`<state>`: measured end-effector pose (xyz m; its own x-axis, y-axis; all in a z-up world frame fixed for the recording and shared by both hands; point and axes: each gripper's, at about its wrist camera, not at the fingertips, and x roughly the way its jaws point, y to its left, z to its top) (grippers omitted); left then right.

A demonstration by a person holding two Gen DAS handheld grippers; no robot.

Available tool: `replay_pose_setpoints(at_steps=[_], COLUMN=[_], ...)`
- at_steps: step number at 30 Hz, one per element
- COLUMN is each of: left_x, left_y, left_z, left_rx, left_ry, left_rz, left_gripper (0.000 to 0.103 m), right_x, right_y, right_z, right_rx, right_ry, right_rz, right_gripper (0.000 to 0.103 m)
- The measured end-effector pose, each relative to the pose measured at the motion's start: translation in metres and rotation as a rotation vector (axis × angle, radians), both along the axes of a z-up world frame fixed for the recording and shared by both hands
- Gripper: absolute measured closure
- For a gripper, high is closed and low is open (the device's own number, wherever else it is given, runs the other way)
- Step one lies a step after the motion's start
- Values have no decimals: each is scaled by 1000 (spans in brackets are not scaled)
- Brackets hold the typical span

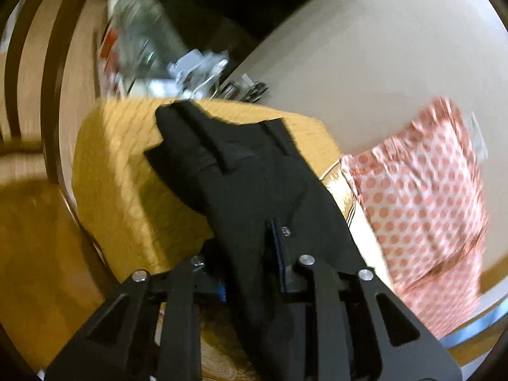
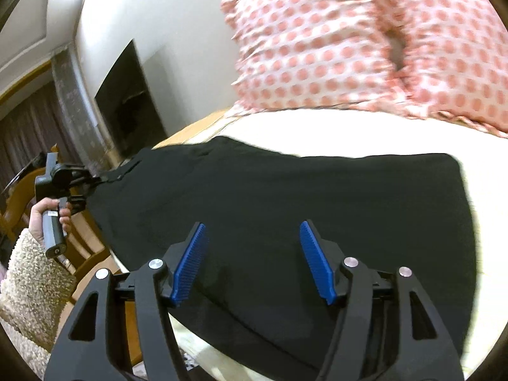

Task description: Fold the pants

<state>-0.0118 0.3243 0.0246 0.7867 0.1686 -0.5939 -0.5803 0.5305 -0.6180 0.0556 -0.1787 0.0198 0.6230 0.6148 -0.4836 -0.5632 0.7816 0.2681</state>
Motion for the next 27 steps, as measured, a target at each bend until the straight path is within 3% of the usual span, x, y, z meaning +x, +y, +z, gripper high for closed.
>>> replay_pose_setpoints(at_steps=[4,6,10,11,15,19,21,22,27], left_x=[21,33,60,65,65,56,55,51,38], left_y=[-60,-98,-208,-246,-364,-440,-444,-442,-423], left_z=[60,87,127,132,112,39,19,20,47], left_rx=[281,377,559,597,697,781,741,766,748], left_ry=[2,-30,-127,-162,-221,-63,-9,-21,-94], left_rz=[-119,-207,-476,-582,-966,-1270,-1311,-1298,-1226], left_gripper=[88,88,88,88,88,90,90,90,91], right_x=[-2,-1,-3,-4,-15,-21,-21,-21,-20], right_y=[-47,-75,-120,-129,-156,-173,-179,-181,-183], right_z=[1,0,0,0,2,-4,-7,-8,-5], right_rx=[27,51,100,108,115,107,106,106,117], right_ry=[-15,-9,1,-1,-22,-6,4,7,-3], right_rz=[-121,-199,-334,-360,-453,-510,-528,-533,-537], right_gripper=[38,38,38,38,38,38,38,38,38])
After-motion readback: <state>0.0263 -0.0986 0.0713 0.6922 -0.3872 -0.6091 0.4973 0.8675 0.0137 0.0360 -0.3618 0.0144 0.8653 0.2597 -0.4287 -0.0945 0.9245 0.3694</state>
